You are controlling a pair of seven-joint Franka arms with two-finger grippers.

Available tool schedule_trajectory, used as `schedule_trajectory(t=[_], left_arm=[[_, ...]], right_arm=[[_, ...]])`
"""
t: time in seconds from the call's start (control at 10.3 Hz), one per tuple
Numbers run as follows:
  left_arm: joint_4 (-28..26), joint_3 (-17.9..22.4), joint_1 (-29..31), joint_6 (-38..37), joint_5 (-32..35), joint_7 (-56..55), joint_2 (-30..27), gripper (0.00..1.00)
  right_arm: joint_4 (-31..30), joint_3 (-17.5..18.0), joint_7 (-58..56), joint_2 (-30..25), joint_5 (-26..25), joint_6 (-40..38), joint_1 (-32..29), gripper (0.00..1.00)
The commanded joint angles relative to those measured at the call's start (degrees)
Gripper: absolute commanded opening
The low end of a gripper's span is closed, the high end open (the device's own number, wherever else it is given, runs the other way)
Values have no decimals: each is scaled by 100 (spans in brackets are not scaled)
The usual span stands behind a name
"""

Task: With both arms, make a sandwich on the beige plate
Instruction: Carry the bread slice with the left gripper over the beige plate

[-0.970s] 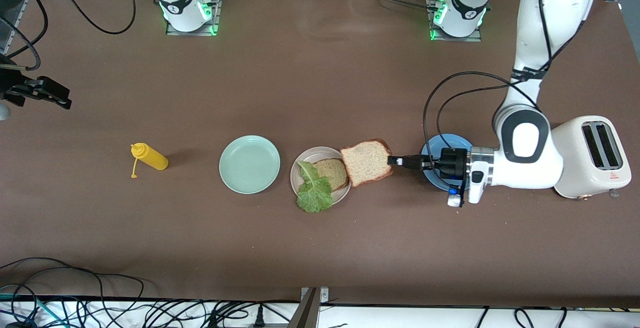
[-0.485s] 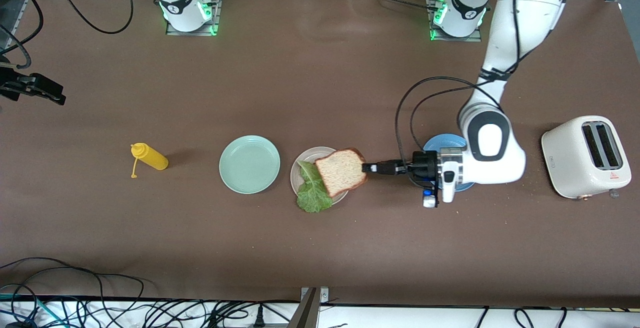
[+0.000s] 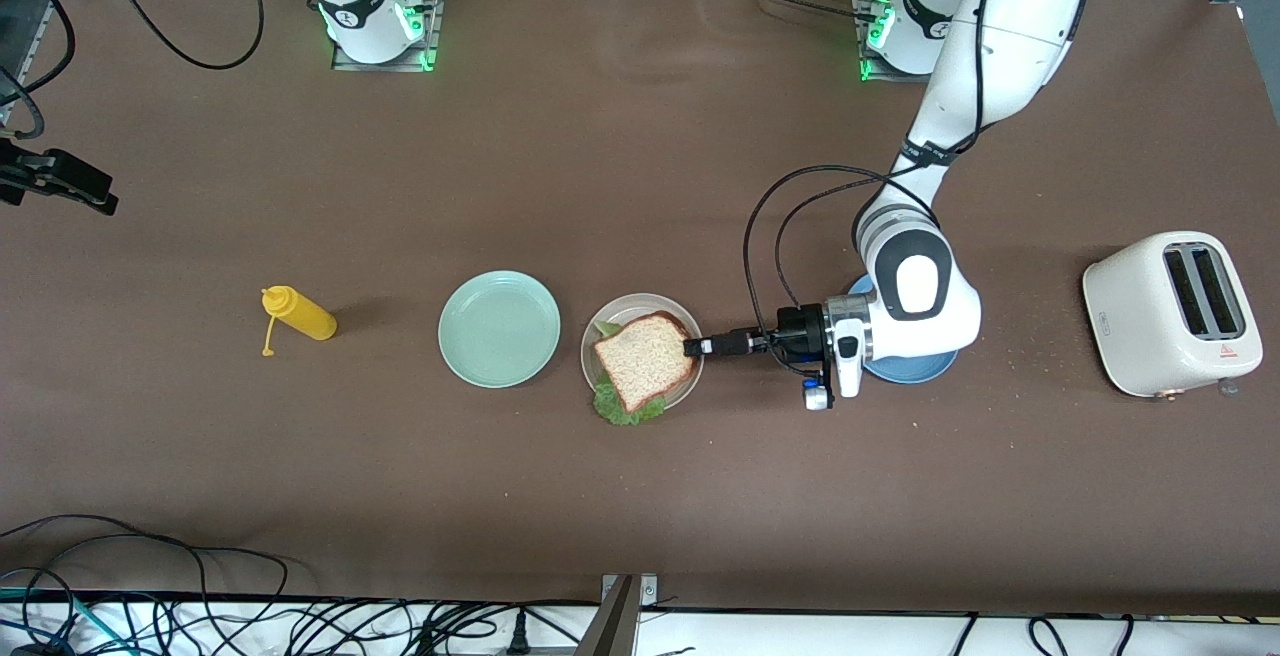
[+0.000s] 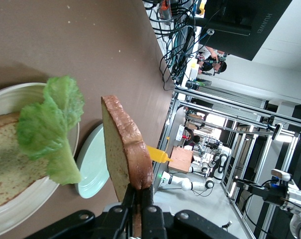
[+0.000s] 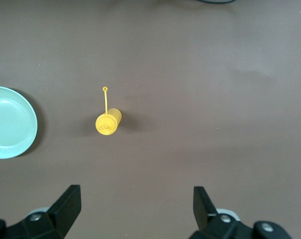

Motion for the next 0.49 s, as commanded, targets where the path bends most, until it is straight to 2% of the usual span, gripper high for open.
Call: schedule_trajectory(t=[0.0,0.1,0.19,0.39], left_arm=[[-45,-238,-72,485,-499,573,127,0],[-53,-283,-125,653,-762,1002,232,0],[-79,-292,-178,672,-956,1224,277,0],[-80,-293,-213,760,-958,1252,339,0]], right_arm=[[192,-153,-6,24,349,-104,-88,100],[183,-258,-15,33,673,-87,-88,100],[174,-260,-15,77,780,-35,-88,100],[166,-251,-23,234,772,44,-53,100]])
